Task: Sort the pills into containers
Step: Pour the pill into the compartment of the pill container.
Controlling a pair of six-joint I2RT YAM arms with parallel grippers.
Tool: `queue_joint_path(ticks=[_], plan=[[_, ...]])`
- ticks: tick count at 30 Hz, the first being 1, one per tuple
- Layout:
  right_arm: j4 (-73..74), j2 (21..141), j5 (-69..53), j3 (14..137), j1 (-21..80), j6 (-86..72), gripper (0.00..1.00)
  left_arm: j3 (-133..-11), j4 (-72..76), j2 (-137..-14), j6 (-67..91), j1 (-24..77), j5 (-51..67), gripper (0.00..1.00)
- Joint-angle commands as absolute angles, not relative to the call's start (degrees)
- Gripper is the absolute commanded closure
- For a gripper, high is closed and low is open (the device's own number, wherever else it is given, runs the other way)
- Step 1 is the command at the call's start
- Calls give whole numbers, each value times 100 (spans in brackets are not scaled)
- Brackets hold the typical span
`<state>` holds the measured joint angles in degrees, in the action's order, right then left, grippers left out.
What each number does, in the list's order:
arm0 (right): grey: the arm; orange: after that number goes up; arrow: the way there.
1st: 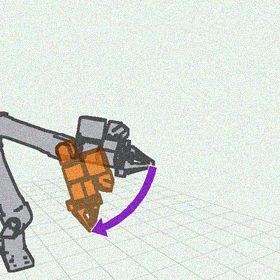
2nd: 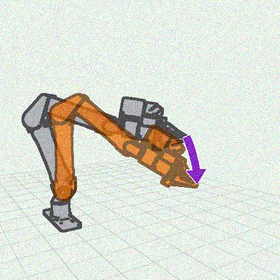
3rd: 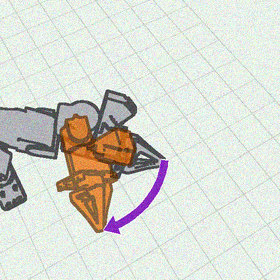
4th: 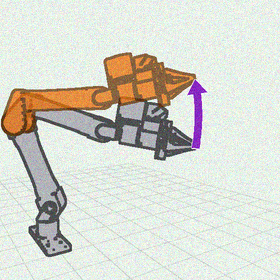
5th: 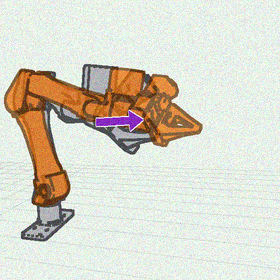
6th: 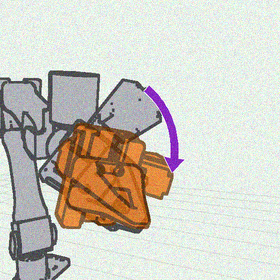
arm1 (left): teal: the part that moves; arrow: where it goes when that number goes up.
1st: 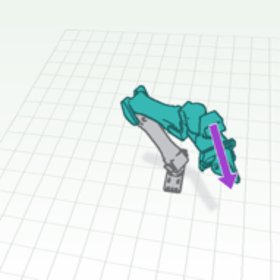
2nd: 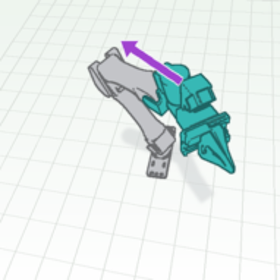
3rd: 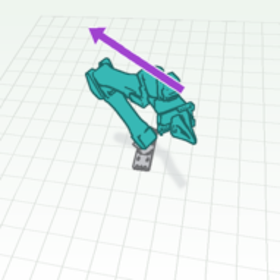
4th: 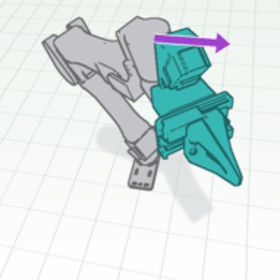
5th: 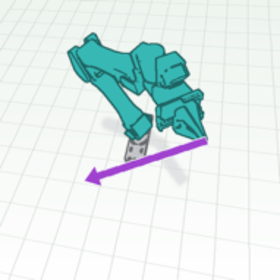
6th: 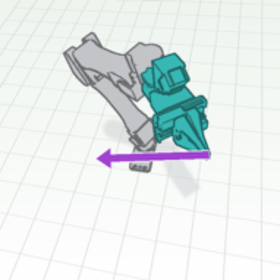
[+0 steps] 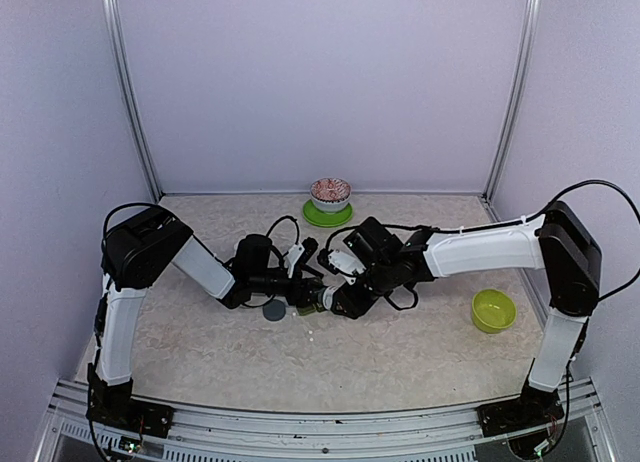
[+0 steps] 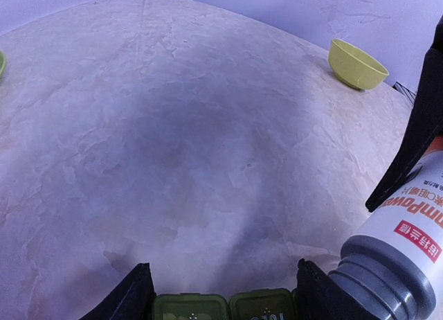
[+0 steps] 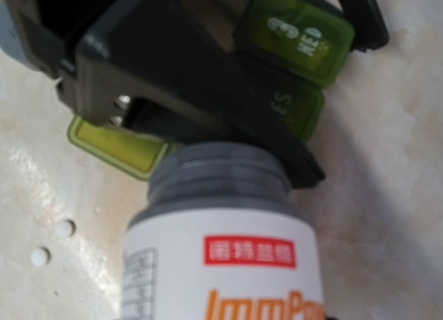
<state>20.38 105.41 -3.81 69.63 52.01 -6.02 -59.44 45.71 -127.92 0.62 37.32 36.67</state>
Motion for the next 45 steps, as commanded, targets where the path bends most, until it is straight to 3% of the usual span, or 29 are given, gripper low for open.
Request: queue_joint_path(ticks=[1,45], plan=[[2163,10617,-312,7203,5184,-571,68,-5941,4667,-12932,91,3734,3779,34],[2557,10908,4,7744,5184,-773,66,-5941,4676,-12938,96,3723,3791,34]])
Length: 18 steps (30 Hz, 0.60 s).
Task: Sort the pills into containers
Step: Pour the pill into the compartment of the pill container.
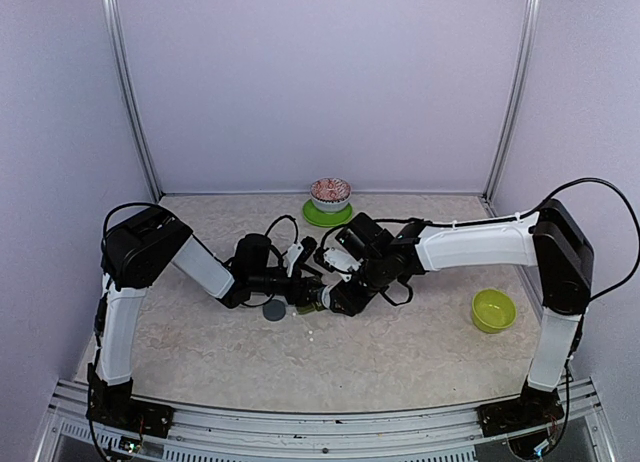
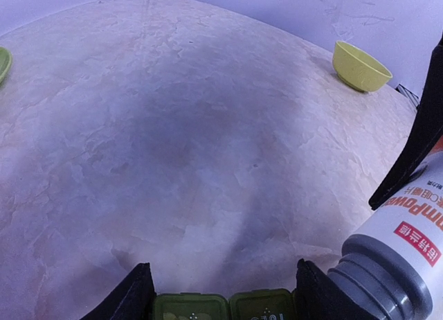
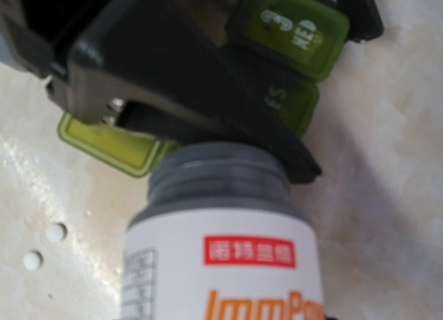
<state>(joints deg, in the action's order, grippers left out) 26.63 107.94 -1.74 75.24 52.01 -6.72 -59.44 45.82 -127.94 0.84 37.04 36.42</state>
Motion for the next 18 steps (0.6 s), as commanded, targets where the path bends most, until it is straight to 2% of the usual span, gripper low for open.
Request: queue_joint_path(ticks=[1,18], plan=[[2576,10919,36,7762,5185,-792,66,-5945,4675,-12938,103,3721,3792,35],[2474,11137,90,7852,5255,-1079,66,-5950,4673,-12943,103,3720,3803,35]])
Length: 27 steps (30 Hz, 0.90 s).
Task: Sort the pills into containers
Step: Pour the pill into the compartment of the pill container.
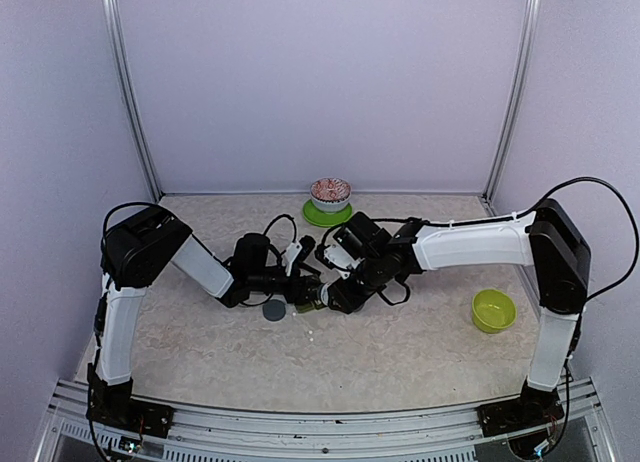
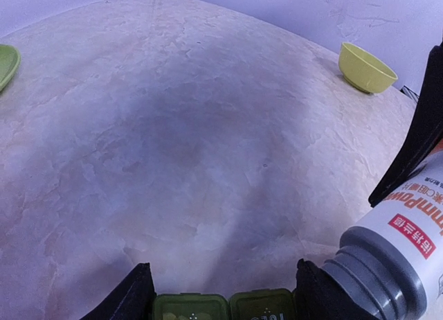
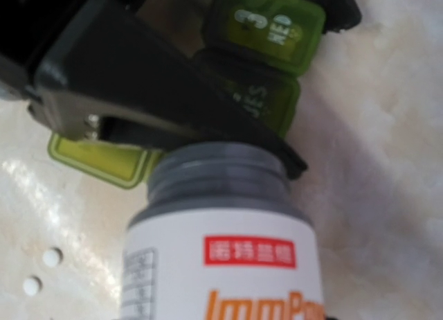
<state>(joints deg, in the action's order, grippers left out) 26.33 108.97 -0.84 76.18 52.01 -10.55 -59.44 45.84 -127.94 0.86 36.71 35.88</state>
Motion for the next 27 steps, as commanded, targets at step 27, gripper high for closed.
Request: queue_joint_path(ticks=[27], plan=[[2455,11258,203,7954,5467,-703,66,-5949,4676,-12943,123,3710,3808,35]])
